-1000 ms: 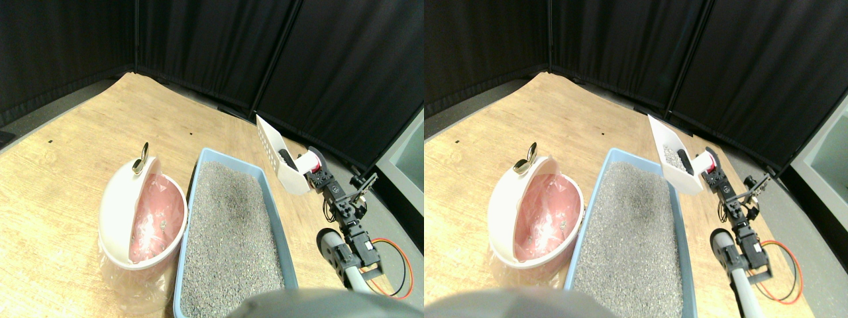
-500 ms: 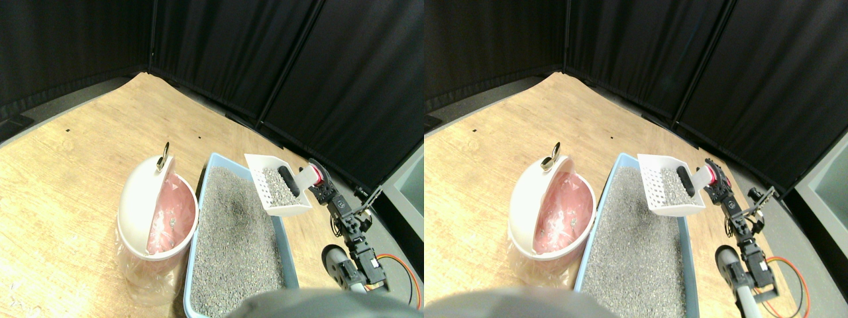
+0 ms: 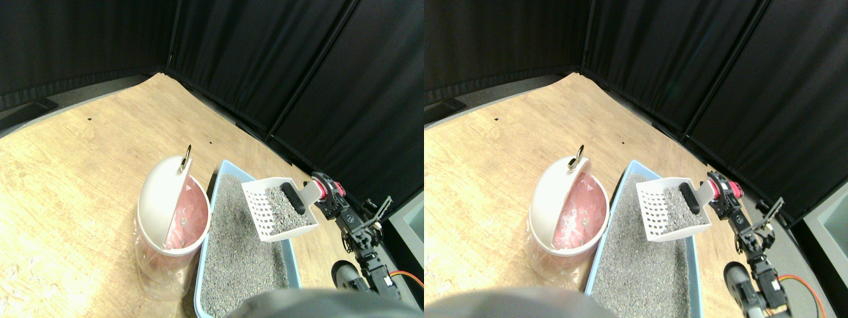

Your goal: Scoop (unimanual)

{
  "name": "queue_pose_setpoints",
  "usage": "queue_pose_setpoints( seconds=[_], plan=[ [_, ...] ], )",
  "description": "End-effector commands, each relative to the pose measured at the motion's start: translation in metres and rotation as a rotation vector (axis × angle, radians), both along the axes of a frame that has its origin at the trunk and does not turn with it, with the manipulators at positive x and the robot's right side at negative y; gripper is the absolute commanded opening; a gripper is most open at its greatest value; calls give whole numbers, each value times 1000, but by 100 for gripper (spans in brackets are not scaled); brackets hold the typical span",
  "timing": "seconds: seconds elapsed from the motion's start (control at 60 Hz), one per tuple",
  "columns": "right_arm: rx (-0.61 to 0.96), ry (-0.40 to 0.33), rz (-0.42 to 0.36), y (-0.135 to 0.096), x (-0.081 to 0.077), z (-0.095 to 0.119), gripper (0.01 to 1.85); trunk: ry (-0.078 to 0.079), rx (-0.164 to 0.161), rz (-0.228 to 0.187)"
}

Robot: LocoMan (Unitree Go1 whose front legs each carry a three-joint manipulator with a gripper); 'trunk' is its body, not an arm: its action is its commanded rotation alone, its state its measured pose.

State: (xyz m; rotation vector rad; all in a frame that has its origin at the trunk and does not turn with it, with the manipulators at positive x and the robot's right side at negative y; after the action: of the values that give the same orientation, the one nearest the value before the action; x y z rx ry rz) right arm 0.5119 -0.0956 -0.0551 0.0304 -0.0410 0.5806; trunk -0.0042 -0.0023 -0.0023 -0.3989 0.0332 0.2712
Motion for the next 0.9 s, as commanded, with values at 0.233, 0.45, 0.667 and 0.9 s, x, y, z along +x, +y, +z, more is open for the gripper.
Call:
queue_pose_setpoints(
  seconds=[0.233, 0.45, 0.667, 0.9],
  plan=[
    [-10, -21, 63, 27, -5, 7, 6, 26, -53, 60],
    [-86, -22, 73, 40, -5, 4, 6, 24, -70, 81],
    [-202, -57, 129, 53, -4, 5, 6, 18, -83, 89],
    [-250, -54, 118, 65, -1, 12, 6, 11, -95, 102]
  ],
)
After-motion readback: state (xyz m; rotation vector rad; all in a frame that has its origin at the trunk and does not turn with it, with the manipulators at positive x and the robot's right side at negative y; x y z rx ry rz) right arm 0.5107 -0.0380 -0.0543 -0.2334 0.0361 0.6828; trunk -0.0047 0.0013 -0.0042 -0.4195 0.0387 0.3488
